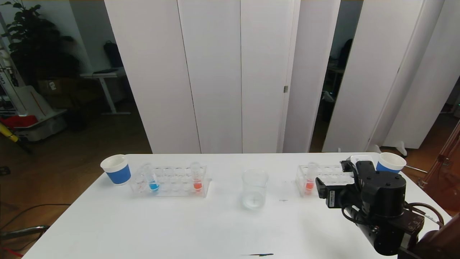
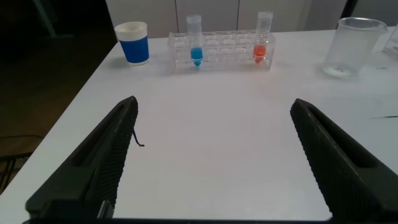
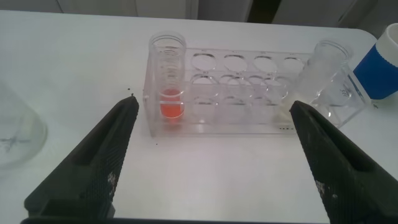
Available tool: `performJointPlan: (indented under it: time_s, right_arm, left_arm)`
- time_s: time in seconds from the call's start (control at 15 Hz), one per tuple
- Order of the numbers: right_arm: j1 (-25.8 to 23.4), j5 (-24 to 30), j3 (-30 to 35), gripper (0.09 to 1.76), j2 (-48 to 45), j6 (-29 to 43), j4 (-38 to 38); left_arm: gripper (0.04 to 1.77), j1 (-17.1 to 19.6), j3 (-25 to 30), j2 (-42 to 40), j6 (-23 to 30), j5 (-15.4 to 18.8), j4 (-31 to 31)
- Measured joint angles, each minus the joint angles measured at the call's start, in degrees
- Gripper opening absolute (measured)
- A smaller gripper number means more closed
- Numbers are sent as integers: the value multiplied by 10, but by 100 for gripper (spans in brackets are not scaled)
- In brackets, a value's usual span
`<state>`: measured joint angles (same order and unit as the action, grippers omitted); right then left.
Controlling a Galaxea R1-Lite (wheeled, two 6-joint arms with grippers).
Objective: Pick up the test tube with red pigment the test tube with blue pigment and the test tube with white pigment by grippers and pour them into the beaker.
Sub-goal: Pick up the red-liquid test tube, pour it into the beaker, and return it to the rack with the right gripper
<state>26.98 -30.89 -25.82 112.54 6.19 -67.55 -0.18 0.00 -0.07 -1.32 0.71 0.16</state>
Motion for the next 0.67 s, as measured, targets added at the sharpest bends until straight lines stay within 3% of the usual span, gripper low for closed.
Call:
performJointPlan:
  time_s: [0.67]
  right_arm:
    - [-5, 2, -187, 174, 161, -43, 3]
  left_arm:
    - [175, 0, 0, 0, 0, 0, 0]
